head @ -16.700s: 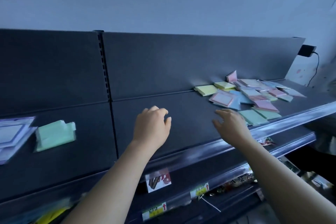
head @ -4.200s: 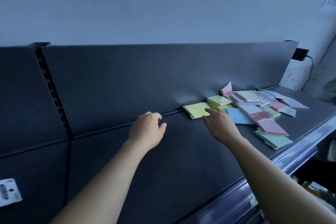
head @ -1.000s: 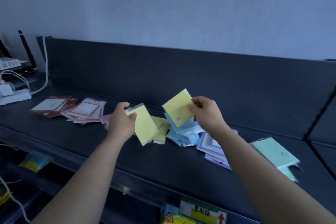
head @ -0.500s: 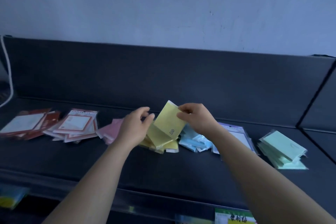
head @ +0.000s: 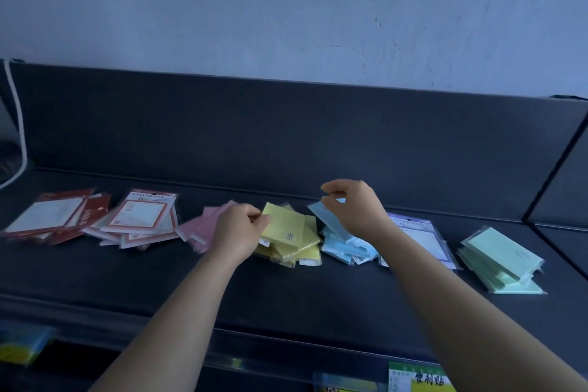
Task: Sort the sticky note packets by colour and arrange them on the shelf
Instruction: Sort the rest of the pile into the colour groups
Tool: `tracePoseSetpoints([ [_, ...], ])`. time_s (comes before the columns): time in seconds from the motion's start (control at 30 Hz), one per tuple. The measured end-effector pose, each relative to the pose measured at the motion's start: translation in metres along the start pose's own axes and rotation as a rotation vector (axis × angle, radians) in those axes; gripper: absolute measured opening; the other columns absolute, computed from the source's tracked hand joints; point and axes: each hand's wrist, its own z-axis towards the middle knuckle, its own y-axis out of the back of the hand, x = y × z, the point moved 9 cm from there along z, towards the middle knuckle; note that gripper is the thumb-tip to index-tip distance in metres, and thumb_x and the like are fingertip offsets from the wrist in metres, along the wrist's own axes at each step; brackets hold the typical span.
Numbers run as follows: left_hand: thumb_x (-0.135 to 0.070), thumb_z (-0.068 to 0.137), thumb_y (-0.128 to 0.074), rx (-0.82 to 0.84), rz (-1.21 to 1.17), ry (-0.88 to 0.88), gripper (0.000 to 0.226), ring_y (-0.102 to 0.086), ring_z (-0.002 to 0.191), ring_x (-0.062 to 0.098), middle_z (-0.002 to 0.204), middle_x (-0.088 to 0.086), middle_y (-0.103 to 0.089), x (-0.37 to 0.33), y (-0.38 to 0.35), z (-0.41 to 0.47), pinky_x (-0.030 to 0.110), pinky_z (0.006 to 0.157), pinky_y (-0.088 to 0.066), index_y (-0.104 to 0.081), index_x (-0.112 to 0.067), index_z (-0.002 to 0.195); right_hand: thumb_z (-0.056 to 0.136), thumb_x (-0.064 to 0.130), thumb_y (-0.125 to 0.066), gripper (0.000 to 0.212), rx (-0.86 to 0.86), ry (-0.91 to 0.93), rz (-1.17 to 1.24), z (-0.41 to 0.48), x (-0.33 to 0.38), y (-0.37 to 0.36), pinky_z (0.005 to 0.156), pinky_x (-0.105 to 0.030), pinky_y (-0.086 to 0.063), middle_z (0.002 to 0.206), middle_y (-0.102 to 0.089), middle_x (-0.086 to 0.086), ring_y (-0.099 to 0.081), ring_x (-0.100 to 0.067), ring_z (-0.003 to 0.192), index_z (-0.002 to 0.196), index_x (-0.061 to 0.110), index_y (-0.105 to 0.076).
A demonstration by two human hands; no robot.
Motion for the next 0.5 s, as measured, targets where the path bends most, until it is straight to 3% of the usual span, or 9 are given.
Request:
tracePoseSetpoints([
  [0.2,-0.026,0.093,-0.059,-0.052,0.187,-0.103,0.022,-0.059,0.090,0.018,0.109,0.005,-0.059,-0.018,-0.007,-0.005,0.031,0.078,-0.049,-0.067,-0.011,0.107,0.095,0.025,-0.053,0.036,-0.033,0.016,-0.164,-0.014,-0.015,0.016,0.082,-0.021,-0.043,0.134,-0.055,0.005,-0.059,-0.015,0.109,0.130,0.020,-0.057],
  [0.33,-0.026,0.096,-0.053,-0.126,0.261,-0.261,0.025,-0.057,0.099,0.021,0.113,0.003,-0.061,-0.056,-0.012,-0.021,0.032,0.082,-0.047,-0.067,-0.014,0.113,0.095,0.024,-0.051,0.038,-0.063,0.048,-0.263,-0.027,-0.023,0.032,0.096,-0.027,-0.043,0.136,-0.054,0.005,-0.052,-0.016,0.121,0.132,0.019,-0.055],
  [0.5,-0.028,0.095,-0.052,-0.110,0.248,-0.394,0.032,-0.055,0.108,0.025,0.120,0.000,-0.064,-0.113,-0.040,-0.045,0.035,0.091,-0.042,-0.064,-0.017,0.123,0.096,0.023,-0.050,0.037,-0.111,0.054,-0.354,-0.055,-0.040,0.068,0.097,-0.027,-0.039,0.136,-0.055,0.002,-0.050,-0.017,0.124,0.132,0.016,-0.055],
])
